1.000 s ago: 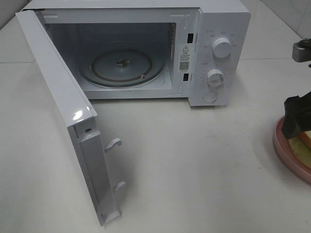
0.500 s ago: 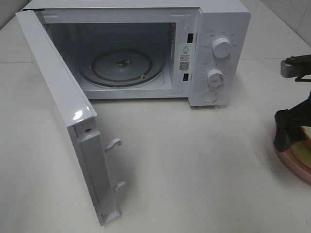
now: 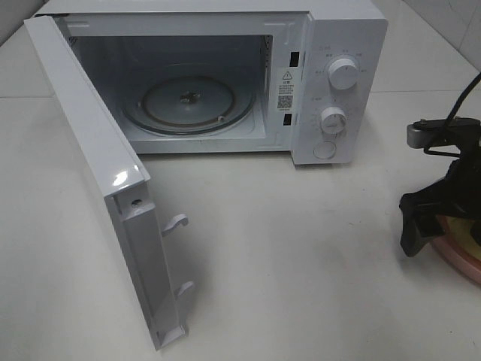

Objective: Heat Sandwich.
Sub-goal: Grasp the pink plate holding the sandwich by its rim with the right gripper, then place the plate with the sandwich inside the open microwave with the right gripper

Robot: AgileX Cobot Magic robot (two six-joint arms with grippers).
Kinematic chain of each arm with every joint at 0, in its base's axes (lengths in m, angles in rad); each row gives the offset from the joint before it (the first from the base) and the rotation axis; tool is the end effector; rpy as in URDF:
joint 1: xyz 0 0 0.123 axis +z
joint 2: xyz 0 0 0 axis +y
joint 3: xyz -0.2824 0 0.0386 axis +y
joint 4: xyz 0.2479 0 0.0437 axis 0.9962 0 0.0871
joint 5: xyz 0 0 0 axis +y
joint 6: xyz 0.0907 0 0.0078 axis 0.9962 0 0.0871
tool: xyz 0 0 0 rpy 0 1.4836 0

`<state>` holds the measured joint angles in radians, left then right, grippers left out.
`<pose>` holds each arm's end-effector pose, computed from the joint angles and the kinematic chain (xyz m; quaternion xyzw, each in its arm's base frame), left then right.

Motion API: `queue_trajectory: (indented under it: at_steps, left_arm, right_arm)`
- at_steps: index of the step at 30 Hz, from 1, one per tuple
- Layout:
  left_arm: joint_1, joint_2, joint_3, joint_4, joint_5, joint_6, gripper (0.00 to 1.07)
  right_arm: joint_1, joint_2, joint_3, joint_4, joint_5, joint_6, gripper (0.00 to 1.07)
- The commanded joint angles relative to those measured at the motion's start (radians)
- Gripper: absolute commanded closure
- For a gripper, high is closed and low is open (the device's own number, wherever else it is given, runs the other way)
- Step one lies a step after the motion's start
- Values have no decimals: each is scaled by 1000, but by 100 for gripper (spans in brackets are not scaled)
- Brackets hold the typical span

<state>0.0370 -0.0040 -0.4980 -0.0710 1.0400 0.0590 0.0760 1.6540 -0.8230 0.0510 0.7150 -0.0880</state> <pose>-0.0043 -0.0057 0.2784 0.0104 0.8467 -0.0100 0.5319 0.2704 0.0236 0.1572 -0.0635 0.9963 0.0174 0.0561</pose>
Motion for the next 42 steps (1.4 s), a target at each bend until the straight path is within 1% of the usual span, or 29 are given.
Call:
queue_trajectory:
  at_steps: [1,9,16,20,23,24,25,26,27,28,29,30,33,34,35,42]
  left_arm:
    - [1,-29,2,-1,-4,-1,5]
    - [1,-29,2,-1,-4,-1,5]
    - [1,-29,2,-1,-4,-1,5]
    - [1,-29,2,-1,-4,-1,5]
    - [1,-29,2,-1,-4,-1,5]
    - [1,-29,2,-1,-4,-1,5]
    - [1,-29,2,-1,-4,-1,5]
    - [1,-29,2,-1,-4,-1,5]
    - [1,-29,2,-1,-4,-1,5]
    - [1,-29,2,-1,-4,-1,5]
    - [1,-29,2,-1,-4,-1,5]
    - [1,-29,2,-1,-4,-1,5]
    - [1,-29,2,-1,-4,-1,5]
    - [1,-29,2,-1,-4,-1,5]
    - [1,-29,2,-1,-4,-1,5]
    - [1,-29,2,-1,-4,-1,5]
  right_arm:
    - [-4,15,-4,7,-21,-23,15]
    - [-4,93,-4,7,-63,-23,16]
    - [-4,129,-4,8,-80,-27,18]
    - [-4,149,-4,14,-79,-42,21]
    - [-4,152,-4,10,-92,-44,27]
    - [-4,152,-4,10,-92,-44,27]
    - [-4,152,-4,9,-95,-43,31]
    - [-4,152,-4,-7,-98,-32,41]
    - [-4,152,-4,-18,-98,-24,47]
    - [-4,152,-4,-31,-98,-11,55]
    - [-4,152,-4,-31,-98,-11,55]
    - [-4,152,-4,-64,-102,21,72]
    - [-4,152,-4,-100,-99,62,102]
    - [-4,152,-4,-100,-99,62,102]
    - [-4,152,-4,-99,-100,62,107]
    - [-4,152,-4,-99,-105,62,107]
